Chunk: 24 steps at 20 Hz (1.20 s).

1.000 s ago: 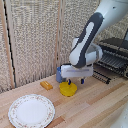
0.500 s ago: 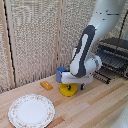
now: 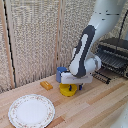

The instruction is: Please reach out your grabber to the yellow dish. Tenderly grip the yellow dish using your grabber. Set the yellow dish on the baking sheet. Posit your grabber on the rim of the baking sheet carrying the yellow dish. Mindfully slide the baking sheet with the yellow dish into the oven. Let go of your grabber's hold on the baking sheet's edge when it is entirely in the oven.

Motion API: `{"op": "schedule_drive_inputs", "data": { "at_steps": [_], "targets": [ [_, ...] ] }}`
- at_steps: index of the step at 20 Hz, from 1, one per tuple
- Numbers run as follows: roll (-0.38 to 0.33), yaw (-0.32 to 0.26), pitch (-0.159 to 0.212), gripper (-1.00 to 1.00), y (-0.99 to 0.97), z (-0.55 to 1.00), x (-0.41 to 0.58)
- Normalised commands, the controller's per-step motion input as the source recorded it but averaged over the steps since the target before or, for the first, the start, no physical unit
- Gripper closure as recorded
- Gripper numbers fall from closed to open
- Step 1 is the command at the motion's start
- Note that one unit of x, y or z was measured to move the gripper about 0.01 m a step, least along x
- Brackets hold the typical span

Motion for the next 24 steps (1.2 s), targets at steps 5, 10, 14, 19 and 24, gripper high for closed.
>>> {"op": "schedule_drive_inputs", "data": {
  "at_steps": [5,10,14,19,24],
  "targets": [
    [-0.001,-0.003,0.000,1.00,0.05,-0.01,0.000],
    [-0.001,-0.037,0.003,1.00,0.00,0.04,0.005],
    [0.003,-0.024,0.009,1.00,0.09,0.57,0.134],
    [0.019,0.000,0.034,1.00,0.22,0.91,0.261],
    [0.036,0.000,0.041,1.00,0.24,0.93,0.354]
  ]
}}
